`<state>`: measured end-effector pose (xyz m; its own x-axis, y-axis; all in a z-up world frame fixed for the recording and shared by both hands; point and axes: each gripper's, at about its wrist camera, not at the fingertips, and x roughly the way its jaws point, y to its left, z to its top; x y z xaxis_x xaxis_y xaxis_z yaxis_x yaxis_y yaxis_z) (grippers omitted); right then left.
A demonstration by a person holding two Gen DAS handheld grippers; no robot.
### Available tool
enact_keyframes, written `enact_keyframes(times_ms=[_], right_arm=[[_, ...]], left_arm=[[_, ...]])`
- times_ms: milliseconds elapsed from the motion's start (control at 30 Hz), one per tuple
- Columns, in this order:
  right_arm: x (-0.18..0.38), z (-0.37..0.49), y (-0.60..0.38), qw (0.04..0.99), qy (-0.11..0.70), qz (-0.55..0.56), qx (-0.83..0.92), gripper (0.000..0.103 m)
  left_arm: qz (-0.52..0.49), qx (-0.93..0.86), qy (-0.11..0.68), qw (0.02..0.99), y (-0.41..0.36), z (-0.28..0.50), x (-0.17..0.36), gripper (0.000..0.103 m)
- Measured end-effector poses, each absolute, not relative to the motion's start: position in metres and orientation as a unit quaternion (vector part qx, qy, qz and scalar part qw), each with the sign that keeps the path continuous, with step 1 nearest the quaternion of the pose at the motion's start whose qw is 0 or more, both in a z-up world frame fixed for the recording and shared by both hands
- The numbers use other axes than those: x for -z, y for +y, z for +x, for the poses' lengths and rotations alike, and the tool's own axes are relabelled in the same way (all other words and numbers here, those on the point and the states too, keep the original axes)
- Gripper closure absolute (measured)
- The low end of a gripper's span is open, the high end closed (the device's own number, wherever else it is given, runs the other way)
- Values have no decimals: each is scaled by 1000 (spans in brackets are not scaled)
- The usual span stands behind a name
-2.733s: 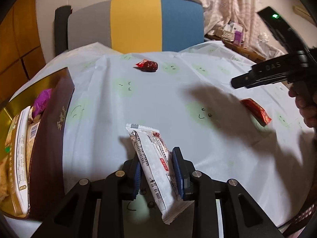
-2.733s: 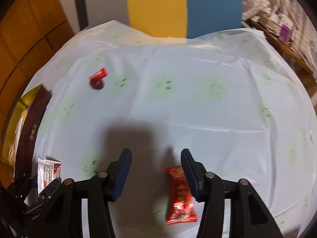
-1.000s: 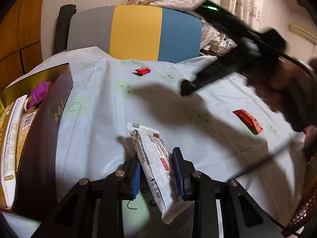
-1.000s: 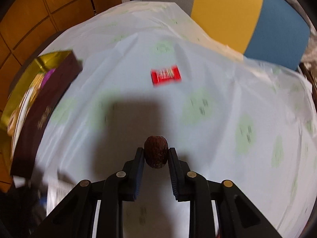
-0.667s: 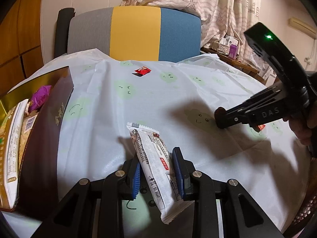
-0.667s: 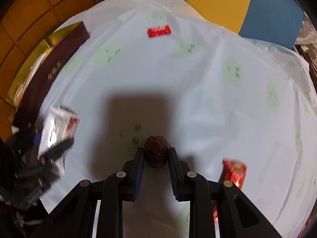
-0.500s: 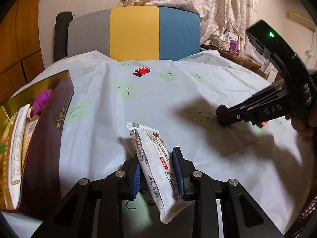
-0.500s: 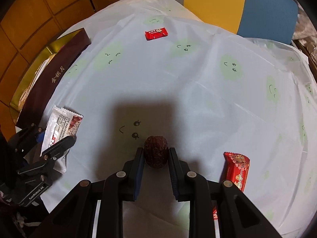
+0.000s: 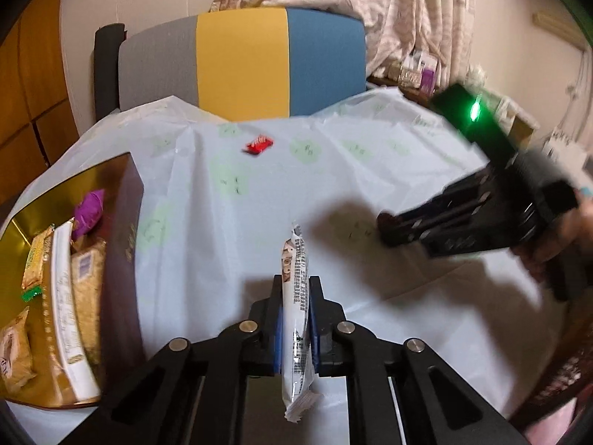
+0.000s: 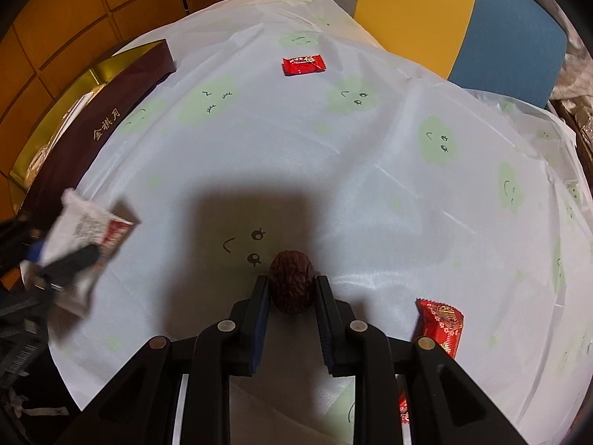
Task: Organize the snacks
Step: 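Lift the date with the right tool while left tool holds the white bar, then carry the white-and-red bar into the gold tin and open the left tool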
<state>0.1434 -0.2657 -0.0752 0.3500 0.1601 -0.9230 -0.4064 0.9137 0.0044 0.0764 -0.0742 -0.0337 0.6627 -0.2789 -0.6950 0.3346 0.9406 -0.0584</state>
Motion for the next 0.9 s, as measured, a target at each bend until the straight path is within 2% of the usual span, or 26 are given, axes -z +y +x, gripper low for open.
enact_keyframes(times_ms=[300,533,900], right_arm=[[77,141,-260,816,538,-124,-168,79],[76,140,-261,815,538,-131,-169,79],[77,136,-258,818,533,-146,-161,79]], left_arm=[[-17,189,392,900,-46,82,22,92],[-46,176,365,913,-12,72,-10,92],[-100,-8,351,931,111,84,-36,92]])
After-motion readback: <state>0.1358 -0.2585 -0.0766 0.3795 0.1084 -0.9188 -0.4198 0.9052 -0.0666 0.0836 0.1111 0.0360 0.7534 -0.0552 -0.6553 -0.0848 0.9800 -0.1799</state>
